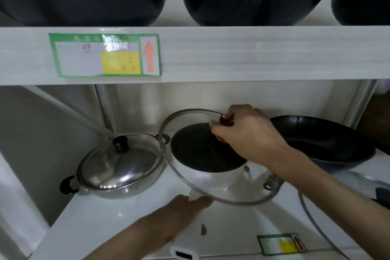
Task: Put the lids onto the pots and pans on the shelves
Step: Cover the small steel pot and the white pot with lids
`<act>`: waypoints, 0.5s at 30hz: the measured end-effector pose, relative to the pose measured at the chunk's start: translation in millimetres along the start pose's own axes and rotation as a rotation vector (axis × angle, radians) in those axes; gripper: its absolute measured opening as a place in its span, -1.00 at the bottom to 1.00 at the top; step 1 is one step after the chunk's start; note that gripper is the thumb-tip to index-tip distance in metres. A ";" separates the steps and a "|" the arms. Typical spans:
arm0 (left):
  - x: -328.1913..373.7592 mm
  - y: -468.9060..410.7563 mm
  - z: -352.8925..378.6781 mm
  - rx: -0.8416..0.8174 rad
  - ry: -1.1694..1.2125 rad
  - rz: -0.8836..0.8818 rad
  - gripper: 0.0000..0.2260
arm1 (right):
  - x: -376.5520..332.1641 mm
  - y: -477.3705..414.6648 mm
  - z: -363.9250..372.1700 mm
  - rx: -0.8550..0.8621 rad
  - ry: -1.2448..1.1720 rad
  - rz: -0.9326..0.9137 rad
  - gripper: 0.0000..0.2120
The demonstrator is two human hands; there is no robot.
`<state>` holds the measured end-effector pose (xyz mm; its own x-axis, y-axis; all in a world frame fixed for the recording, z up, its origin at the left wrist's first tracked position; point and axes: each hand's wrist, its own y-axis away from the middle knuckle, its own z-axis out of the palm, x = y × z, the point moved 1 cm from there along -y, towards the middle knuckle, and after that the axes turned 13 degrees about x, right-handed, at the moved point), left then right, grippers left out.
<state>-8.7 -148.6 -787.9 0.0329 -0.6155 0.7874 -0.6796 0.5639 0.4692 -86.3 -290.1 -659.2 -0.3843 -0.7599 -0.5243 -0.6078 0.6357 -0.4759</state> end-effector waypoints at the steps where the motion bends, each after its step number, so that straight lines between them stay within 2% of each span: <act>1: 0.8 0.3 5.8 -0.037 0.020 -0.024 -0.60 | 3.0 -10.3 6.3 0.011 0.005 0.006 -0.66; 6: -3.6 1.5 27.9 -0.074 0.173 -0.081 -0.53 | 18.4 -50.3 37.8 0.024 0.050 0.032 -0.68; 11: 9.6 2.1 46.7 -0.090 0.416 -0.220 -0.64 | 36.1 -63.8 70.2 -0.023 0.125 0.059 -0.72; 15: 14.7 3.4 54.3 -0.049 0.498 -0.235 -0.58 | 41.9 -67.9 88.1 -0.034 0.145 0.060 -0.75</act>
<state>-50.4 -185.6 -796.4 0.5308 -0.3995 0.7475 -0.5778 0.4747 0.6640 0.1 -353.1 -711.1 -0.5153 -0.7340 -0.4424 -0.6031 0.6773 -0.4213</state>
